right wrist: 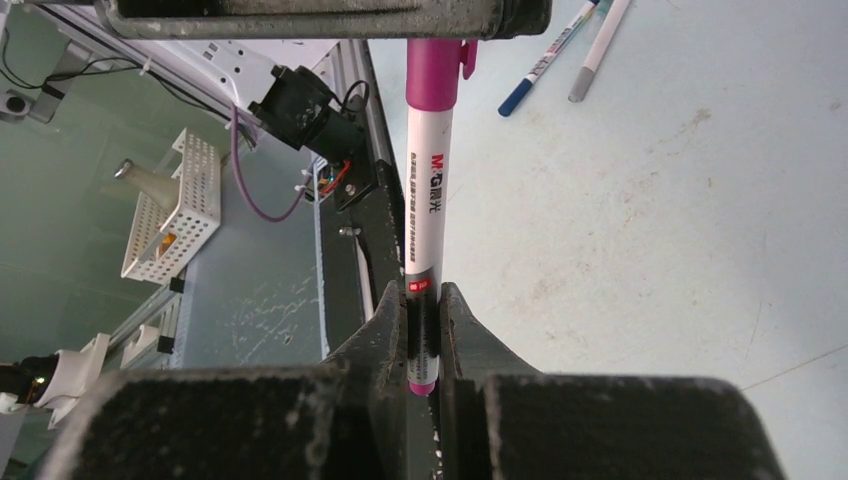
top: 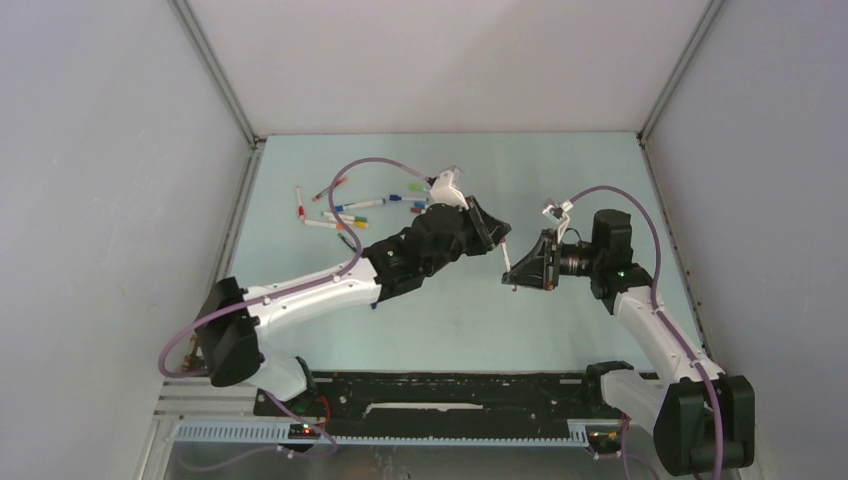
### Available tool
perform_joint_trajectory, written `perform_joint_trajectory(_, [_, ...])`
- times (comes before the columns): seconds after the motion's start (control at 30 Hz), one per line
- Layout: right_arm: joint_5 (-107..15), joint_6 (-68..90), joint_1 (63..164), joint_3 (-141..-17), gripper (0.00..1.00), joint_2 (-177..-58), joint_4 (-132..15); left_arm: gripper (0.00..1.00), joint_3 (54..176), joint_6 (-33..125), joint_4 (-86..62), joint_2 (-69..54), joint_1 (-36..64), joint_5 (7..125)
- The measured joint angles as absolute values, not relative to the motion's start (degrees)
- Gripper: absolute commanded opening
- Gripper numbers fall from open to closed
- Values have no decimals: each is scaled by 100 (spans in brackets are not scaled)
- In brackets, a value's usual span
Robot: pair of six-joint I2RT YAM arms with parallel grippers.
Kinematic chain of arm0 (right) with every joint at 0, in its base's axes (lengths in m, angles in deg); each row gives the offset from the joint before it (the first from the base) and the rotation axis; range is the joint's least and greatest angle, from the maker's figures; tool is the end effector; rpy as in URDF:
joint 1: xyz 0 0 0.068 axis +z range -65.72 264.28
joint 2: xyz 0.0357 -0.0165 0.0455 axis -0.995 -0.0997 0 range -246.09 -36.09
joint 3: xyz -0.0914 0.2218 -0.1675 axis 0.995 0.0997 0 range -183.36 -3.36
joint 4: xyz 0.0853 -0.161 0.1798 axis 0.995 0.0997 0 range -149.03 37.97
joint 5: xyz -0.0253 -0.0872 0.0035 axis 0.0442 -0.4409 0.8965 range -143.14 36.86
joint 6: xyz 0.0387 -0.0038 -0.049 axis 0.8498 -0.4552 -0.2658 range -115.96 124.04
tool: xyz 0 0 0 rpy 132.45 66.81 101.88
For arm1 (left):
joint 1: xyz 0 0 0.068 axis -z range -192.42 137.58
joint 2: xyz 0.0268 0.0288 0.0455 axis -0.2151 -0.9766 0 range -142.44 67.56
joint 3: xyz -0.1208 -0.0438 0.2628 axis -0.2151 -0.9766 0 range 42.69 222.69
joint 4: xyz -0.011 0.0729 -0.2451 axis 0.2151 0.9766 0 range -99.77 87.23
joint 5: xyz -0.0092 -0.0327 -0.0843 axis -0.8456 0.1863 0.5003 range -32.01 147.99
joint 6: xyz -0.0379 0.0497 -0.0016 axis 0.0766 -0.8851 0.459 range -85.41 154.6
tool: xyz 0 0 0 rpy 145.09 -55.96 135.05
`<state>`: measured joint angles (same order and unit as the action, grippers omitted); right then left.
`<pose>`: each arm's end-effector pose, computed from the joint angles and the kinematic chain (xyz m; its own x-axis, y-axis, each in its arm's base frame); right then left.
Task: Open the pen caps
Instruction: Open the pen cap from the pen.
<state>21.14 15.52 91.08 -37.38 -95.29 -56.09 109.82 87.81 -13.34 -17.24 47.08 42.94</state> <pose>0.1861 0.0684 0.2694 -0.6329 -0.0212 -0.7740 -0.7644 0.1761 0.6202 0.1917 -0.3009 0.3521 -0.6381 -0.4406 -0.6314 0.3227 0.5915 -0.7389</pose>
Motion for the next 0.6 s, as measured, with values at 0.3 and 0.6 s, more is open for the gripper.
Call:
perform_joint_trajectory(0.3, [1985,1561,9198,-3804,0,-9643,-5624,0,11312,8470,-895,-1833,4750,3868])
perform_joint_trajectory(0.6, [1969,1565,9493,-3937,0,-9835,-5524,0,12523,7852,-1195,-1439,3137,2755])
